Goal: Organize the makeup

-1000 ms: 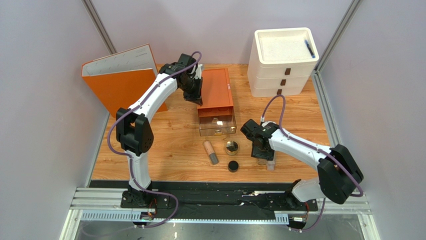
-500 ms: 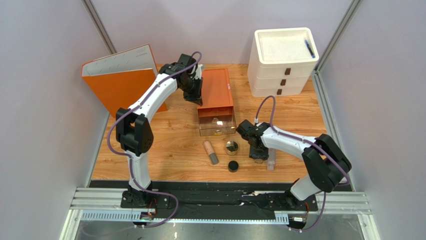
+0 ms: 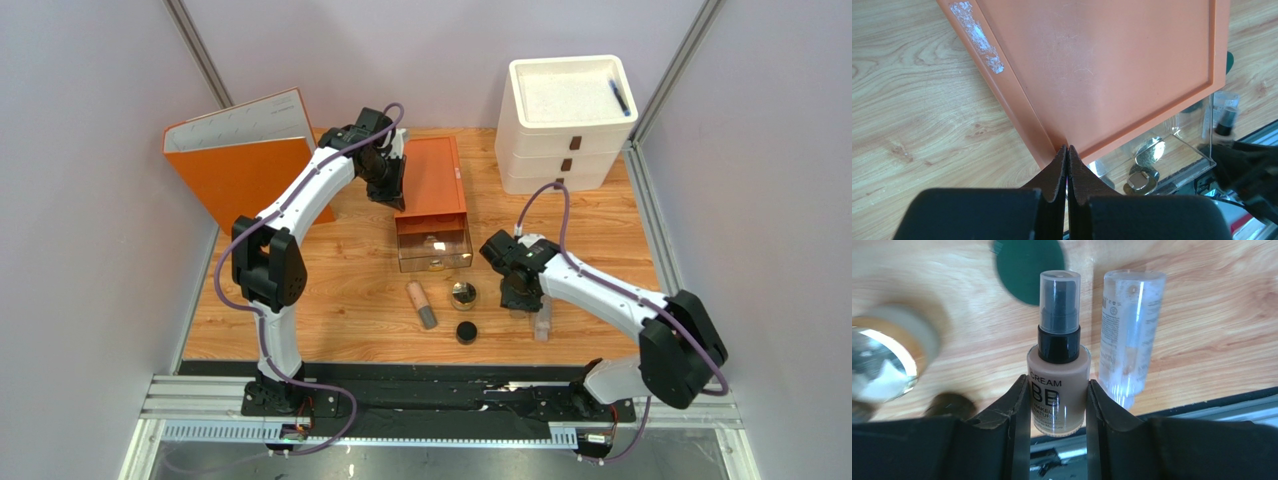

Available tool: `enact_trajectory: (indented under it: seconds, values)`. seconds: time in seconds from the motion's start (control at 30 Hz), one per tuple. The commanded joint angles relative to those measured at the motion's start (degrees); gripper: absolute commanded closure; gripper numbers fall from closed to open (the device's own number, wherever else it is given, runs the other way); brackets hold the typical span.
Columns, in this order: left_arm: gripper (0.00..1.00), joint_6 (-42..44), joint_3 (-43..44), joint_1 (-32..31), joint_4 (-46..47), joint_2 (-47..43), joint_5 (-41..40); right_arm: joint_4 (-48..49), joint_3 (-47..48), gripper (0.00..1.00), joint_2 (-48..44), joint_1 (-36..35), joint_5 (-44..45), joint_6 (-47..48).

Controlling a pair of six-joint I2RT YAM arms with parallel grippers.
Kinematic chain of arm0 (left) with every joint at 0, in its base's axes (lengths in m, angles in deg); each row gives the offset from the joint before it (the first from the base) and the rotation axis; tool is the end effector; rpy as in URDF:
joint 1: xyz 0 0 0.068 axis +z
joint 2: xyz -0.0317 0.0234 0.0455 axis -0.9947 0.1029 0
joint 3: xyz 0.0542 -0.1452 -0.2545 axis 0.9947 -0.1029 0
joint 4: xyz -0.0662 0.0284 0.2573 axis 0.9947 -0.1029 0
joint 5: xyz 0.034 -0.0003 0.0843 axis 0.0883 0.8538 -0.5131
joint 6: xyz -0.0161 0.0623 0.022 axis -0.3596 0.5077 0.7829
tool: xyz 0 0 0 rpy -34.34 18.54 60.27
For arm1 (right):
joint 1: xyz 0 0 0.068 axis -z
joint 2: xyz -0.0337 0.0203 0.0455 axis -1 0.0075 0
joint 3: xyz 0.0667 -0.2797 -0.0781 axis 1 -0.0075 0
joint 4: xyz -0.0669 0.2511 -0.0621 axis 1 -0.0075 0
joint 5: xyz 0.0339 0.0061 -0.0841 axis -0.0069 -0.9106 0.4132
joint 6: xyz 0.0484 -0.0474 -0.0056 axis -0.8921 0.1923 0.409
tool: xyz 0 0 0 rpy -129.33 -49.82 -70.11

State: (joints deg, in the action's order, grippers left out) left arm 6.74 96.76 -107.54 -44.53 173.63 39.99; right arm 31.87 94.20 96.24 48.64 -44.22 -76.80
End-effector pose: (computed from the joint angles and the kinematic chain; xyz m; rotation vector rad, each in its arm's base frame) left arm 0.4016 -0.1903 0.3074 0.2206 2.7181 -0.5918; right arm 0.1876 0.1391 0.2036 0.1695 2.8274 -0.2503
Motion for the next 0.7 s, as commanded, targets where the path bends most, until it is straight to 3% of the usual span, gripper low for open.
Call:
enact_trajectory:
  seconds: [0.0, 0.3, 0.67]
  values:
    - [1.00, 2.7, -1.4, 0.6, -5.2, 0.5, -5.0, -7.1, 9.7, 1.00, -7.0, 0.1, 3.6, -0.2]
    - [1.00, 2.4, -1.4, 0.6, -4.9, 1.0, -4.8, -6.8, 26.9, 1.00, -4.2, -0.1, 3.0, 6.3]
    - [1.00, 2.9, -1.2, 0.6, -5.4, 1.7, -5.2, 0.3, 40.9, 1.00, 12.0, -2.8, -0.2, 19.9]
